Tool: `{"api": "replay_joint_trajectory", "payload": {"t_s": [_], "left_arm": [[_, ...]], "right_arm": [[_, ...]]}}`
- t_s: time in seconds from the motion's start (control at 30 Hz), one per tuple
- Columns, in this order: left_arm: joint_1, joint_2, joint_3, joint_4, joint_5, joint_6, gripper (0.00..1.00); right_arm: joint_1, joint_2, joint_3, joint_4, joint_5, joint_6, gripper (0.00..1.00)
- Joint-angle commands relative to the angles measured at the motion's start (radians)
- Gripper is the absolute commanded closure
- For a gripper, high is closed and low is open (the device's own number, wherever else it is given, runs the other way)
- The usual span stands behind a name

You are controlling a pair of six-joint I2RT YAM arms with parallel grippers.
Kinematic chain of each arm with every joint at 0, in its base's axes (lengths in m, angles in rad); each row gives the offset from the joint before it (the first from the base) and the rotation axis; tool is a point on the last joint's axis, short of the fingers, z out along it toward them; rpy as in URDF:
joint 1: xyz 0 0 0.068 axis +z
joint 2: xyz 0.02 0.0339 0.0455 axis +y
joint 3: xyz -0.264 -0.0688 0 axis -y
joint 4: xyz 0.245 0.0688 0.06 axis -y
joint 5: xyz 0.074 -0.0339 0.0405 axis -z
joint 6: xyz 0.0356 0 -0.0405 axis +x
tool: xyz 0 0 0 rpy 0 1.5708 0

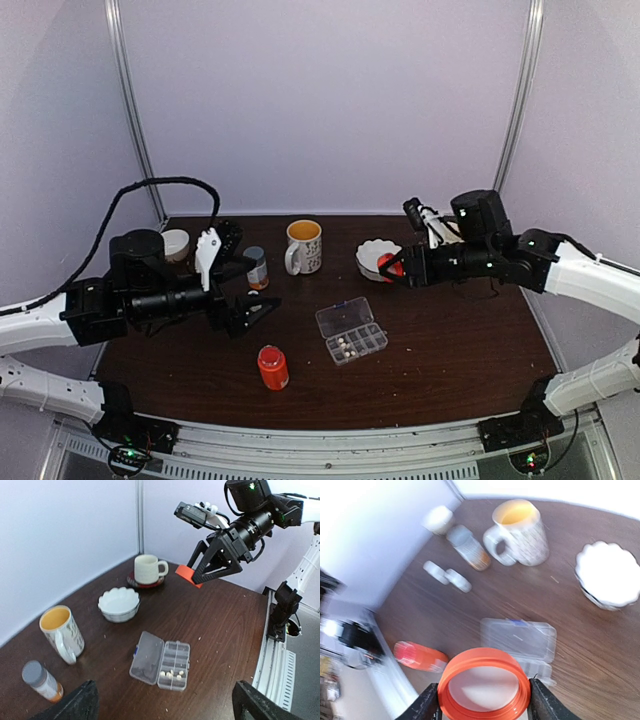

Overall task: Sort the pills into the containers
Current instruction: Pass from the right arm to the left

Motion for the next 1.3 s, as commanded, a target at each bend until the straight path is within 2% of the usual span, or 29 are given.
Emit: {"api": "replay_joint_trajectory", "payload": {"t_s": [0.0, 0.1, 0.2, 0.4, 0.63, 0.8, 1.17, 1.27], "left_arm": [[-0.019, -0.004, 0.018, 0.334, 0.118, 0.339, 0.03], [-0.04, 0.01, 0.032, 0.433, 0.154, 0.498, 0.03], [-0.046, 0.059, 0.129, 0.343, 0.19, 0.59, 0.02], [-0.115, 0.107, 0.181, 0.36, 0.151, 0.712, 0.03], [-0.152, 0.136, 0.226, 0.311, 0.175, 0.762, 0.14], [-0.164, 0.15, 0.242, 0.279, 0.169, 0.779, 0.25], [-0.18, 0.148, 0.239, 0.288, 0.146, 0.803, 0.26], [-0.183, 0.151, 0.239, 0.293, 0.141, 0.801, 0.31]], "right_arm": [[0.06, -0.113, -0.022, 0.319, -0.212, 0.216, 0.53], [0.135, -0.136, -0.012, 0.451, -0.235, 0.316, 0.54], [0.215, -0.129, -0.003, 0.556, -0.221, 0.382, 0.55], [0.338, -0.069, 0.028, 0.697, -0.19, 0.436, 0.55], [0.396, -0.007, 0.057, 0.758, -0.18, 0.455, 0.56], [0.411, 0.016, 0.055, 0.797, -0.177, 0.473, 0.57], [0.426, 0.044, 0.063, 0.816, -0.171, 0.49, 0.57], [0.427, 0.053, 0.066, 0.818, -0.164, 0.489, 0.57]]}}
